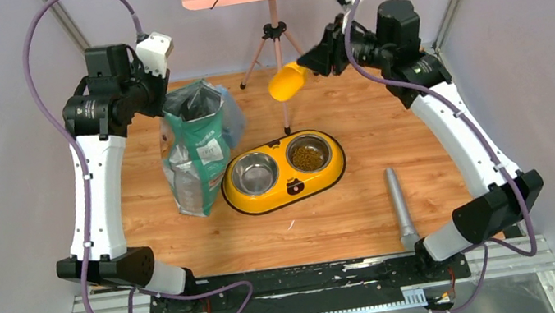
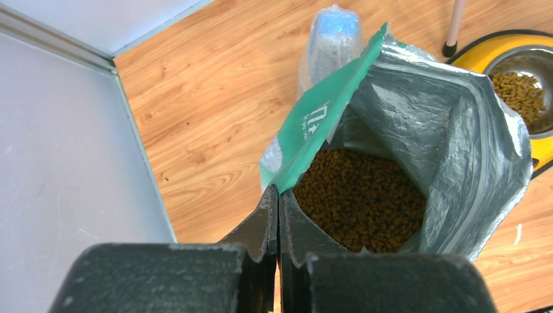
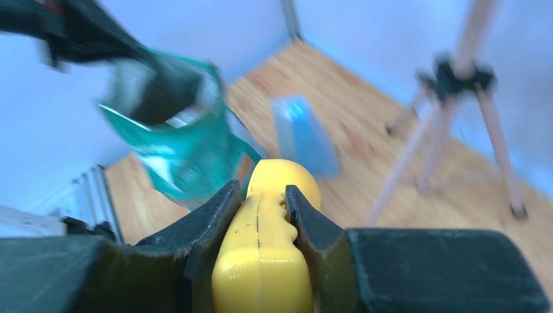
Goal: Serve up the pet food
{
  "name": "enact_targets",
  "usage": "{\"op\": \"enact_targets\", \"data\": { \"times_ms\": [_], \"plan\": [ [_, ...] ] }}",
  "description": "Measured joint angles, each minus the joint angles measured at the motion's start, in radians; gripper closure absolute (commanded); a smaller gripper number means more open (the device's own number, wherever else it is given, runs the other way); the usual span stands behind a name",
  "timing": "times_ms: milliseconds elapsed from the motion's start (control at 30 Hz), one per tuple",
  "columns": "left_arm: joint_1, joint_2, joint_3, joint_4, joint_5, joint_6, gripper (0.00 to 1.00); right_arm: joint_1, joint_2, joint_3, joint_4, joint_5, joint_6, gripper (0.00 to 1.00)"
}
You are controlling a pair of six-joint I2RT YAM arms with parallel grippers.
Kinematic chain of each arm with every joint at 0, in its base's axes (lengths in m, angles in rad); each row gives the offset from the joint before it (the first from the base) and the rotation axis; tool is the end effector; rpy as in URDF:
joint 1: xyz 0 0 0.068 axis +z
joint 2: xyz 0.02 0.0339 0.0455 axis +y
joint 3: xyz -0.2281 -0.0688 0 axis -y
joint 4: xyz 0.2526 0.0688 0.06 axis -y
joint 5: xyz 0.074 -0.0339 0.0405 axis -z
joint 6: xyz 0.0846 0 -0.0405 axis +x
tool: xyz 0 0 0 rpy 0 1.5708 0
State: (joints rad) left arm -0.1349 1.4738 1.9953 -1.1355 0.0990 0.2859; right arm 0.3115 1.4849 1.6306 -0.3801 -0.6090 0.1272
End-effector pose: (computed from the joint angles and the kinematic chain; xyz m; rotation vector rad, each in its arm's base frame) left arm 0.3123 -0.0508 0.4273 0.5102 2.1209 -0.0224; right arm 0.3479 0.1629 0.4035 -0.6072 1.7425 0.8570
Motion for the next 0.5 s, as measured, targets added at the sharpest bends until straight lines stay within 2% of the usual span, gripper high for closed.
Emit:
{"op": "enact_targets", "data": {
  "times_ms": [133,300,500],
  "plan": [
    [0.000,0.000,0.001,0.000,0.024,-0.024,1.00,0.075,0.025,0.183,0.080,-0.083,0.073,1.00],
    [0.000,0.000,0.002,0.000,0.047,-0.050,1.00,0.170,0.151,0.381,0.174,-0.149,0.108,1.00],
    [0.000,0.000,0.010,-0.009,0.069,-0.073,1.00,0.246,0.326,0.459,0.193,-0.193,0.080,1.00]
  ]
}}
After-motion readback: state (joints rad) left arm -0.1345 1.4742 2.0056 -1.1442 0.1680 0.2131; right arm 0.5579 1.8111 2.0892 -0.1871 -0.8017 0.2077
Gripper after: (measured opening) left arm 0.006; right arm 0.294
